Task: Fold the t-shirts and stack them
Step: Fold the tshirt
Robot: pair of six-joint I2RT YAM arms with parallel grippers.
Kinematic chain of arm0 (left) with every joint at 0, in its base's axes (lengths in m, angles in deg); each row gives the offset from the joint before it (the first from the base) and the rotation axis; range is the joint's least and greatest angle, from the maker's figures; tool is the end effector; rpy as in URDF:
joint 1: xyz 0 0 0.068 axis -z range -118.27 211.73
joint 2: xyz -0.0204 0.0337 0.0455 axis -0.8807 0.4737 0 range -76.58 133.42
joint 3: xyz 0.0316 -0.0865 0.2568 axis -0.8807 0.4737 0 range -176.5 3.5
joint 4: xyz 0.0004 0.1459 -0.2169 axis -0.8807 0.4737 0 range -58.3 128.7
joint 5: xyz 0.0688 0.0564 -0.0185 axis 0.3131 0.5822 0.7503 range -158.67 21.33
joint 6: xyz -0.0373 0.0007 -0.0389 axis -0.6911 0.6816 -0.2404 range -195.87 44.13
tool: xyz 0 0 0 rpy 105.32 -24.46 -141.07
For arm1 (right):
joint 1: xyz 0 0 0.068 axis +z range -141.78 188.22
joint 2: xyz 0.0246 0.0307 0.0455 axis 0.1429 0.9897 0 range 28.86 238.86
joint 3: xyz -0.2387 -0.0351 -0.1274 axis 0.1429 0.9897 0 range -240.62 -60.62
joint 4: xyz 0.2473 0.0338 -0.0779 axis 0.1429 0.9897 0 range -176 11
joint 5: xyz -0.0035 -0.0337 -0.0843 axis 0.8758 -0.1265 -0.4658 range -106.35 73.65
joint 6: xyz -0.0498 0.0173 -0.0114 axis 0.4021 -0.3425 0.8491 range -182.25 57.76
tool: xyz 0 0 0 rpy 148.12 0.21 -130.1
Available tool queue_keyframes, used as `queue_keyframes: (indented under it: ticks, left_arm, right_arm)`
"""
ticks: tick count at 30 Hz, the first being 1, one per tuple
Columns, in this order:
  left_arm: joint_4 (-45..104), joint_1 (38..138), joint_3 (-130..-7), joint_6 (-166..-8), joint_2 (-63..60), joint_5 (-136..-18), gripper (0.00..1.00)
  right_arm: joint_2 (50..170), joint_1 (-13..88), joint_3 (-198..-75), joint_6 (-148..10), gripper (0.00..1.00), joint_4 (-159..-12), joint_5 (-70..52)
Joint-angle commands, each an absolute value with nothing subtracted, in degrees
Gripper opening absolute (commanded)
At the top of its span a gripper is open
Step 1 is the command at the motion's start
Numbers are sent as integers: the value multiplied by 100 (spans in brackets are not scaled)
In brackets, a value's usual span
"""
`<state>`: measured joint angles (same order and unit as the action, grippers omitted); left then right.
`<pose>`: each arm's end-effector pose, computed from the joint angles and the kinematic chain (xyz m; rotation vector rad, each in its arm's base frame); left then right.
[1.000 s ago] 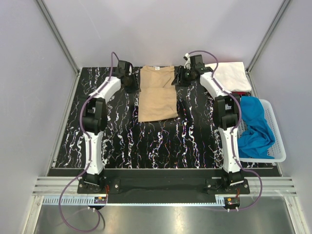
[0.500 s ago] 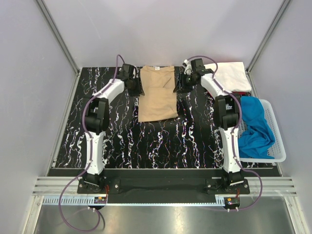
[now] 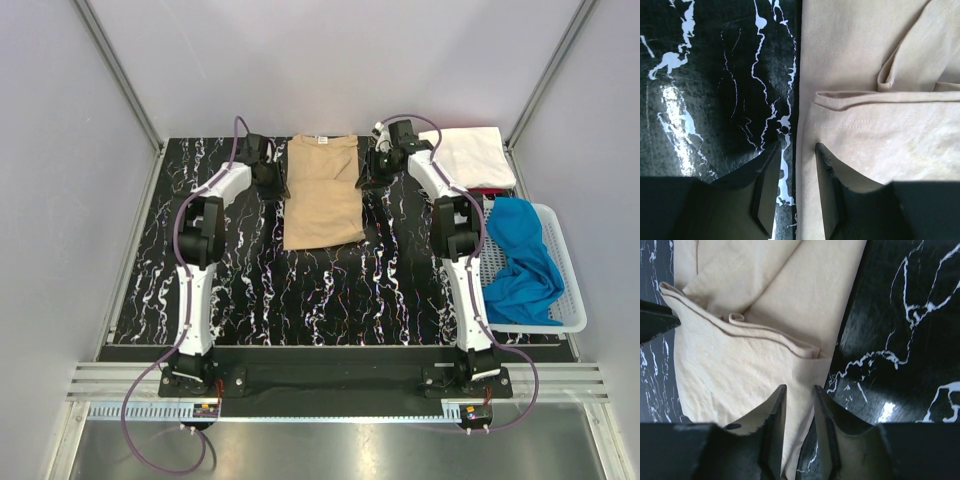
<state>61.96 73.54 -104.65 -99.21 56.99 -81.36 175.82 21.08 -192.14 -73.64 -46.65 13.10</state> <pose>0.4979 -0.1121 0.1640 -0.1714 2.5845 -0.5159 0.5362 0.1404 0.1643 -0.2433 2.5264 0.8185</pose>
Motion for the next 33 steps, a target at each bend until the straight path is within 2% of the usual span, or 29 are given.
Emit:
queue_keyframes:
  ticks: [1, 5, 9, 11, 16, 19, 22, 25, 26, 29, 33]
  left_arm:
    - [6140, 7342, -10724, -9811, 5780, -8194, 38]
    - [6149, 7350, -10715, -9793, 5815, -8168, 38]
    - [6272, 7342, -10715, -9688, 5649, -8159, 39]
    - [6377, 7350, -10715, -9688, 5386, -8098, 39]
    - [6518, 7411, -10452, -9846, 4683, -8009, 41]
    - [6466, 7604, -10092, -9951, 4269, -8176, 41]
    - [6282, 7859, -9653, -10039, 3970, -8492, 41]
    - [5984, 8122, -9082, -10171, 3830, -8686, 41]
    - [5913, 8185, -8776, -10215, 3811, -8695, 41]
    - [5754, 8343, -8378, -10303, 3768, -8608, 40]
    - [5683, 8370, -7658, -10373, 3653, -7960, 39]
  right_arm:
    - [17739, 2043, -19728, -7244, 33, -4592, 1283]
    - [18003, 1999, -20071, -7235, 12, -4584, 1318]
    - [18118, 1973, -20265, -7226, 8, -4584, 1335]
    - [18065, 1947, -20361, -7261, 11, -4583, 1292]
    - [17750, 1868, -20459, -7410, 37, -4575, 1239]
    - [17425, 1832, -20108, -7648, 44, -4566, 1317]
    - [16969, 1832, -19371, -7841, 46, -4592, 1589]
    - [16215, 1850, -18195, -7921, 46, -4898, 1774]
    - [15976, 1841, -17434, -7982, 47, -5283, 1810]
    - [15087, 1841, -16026, -8236, 48, -6074, 1907]
    - [14436, 1859, -14818, -8605, 49, -6709, 1872]
